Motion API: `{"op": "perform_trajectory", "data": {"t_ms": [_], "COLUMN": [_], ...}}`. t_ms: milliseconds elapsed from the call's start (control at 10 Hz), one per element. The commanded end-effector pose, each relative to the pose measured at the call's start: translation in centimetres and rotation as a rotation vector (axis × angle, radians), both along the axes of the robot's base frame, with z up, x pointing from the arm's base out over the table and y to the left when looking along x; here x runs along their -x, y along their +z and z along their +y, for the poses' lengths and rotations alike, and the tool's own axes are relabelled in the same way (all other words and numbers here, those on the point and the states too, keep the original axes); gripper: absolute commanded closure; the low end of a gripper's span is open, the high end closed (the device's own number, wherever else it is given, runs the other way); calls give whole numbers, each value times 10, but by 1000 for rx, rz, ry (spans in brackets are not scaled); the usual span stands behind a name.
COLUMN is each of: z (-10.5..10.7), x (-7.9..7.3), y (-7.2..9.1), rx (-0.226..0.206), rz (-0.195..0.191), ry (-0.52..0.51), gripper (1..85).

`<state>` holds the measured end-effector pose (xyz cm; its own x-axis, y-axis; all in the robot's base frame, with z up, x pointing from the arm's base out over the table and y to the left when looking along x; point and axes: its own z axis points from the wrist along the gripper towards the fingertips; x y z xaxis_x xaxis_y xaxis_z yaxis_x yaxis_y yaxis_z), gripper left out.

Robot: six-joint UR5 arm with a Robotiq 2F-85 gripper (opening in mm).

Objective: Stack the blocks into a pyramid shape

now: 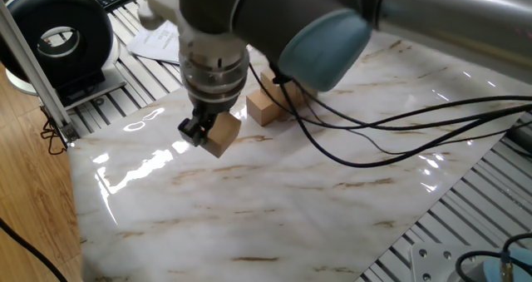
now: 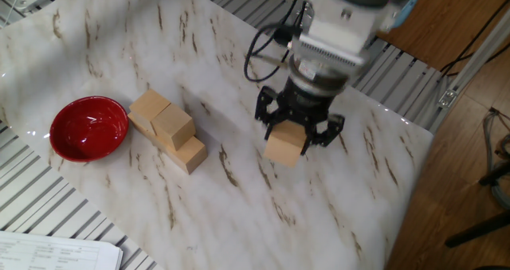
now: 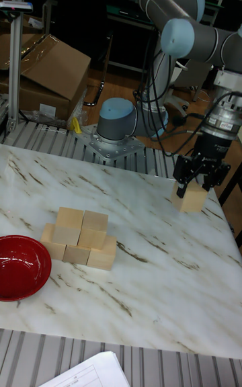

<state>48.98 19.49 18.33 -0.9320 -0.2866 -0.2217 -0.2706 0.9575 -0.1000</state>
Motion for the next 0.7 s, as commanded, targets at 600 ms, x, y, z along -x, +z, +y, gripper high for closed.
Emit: {"op": "perform_trajectory", "data": {"t_ms": [600], "z": [-24], "x": [12], "y": [17], "rx": [25], "rz": [0], "ry": [-7], "gripper": [850]}}
